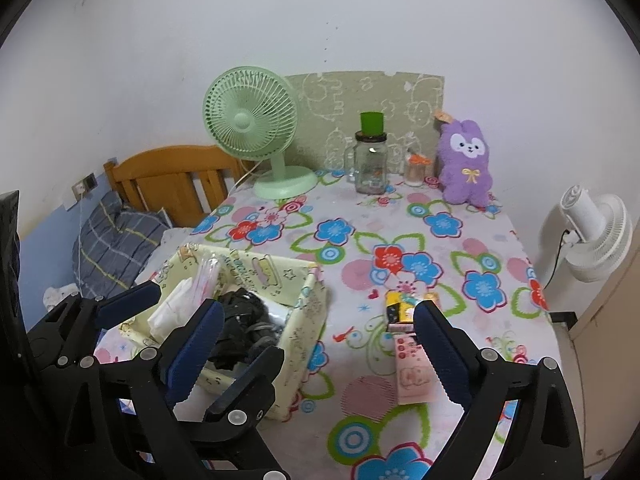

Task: Organize soft objects
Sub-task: 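Withdraw both open tools from the box toward the cartoon box and wipes pack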

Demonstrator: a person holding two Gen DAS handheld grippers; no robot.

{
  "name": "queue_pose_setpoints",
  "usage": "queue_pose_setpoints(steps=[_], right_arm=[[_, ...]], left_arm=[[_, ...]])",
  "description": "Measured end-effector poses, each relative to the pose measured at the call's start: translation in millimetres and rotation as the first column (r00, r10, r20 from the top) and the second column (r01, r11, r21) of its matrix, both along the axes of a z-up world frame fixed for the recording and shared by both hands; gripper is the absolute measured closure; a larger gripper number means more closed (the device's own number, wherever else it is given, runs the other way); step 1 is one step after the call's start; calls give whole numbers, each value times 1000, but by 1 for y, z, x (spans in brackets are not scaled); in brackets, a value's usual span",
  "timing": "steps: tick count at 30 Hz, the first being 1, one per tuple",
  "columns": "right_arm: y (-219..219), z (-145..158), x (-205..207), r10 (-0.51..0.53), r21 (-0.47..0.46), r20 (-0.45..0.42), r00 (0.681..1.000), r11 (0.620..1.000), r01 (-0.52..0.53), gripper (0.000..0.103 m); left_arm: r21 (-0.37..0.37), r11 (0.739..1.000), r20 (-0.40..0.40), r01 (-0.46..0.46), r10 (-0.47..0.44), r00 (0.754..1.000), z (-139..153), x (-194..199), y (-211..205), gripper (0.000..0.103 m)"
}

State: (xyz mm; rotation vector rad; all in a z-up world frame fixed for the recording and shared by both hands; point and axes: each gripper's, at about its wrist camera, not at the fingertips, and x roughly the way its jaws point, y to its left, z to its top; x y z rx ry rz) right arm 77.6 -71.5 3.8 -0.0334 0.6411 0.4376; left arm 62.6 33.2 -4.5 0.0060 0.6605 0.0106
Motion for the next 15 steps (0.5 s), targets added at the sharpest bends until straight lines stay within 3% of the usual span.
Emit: queue_pose_setpoints(steps=[15], right_arm=[[-40, 8, -1, -43, -1, 40, 998, 999, 43, 6]], left_arm=[[-9, 999, 15, 54, -54, 998, 6, 4, -38, 0]])
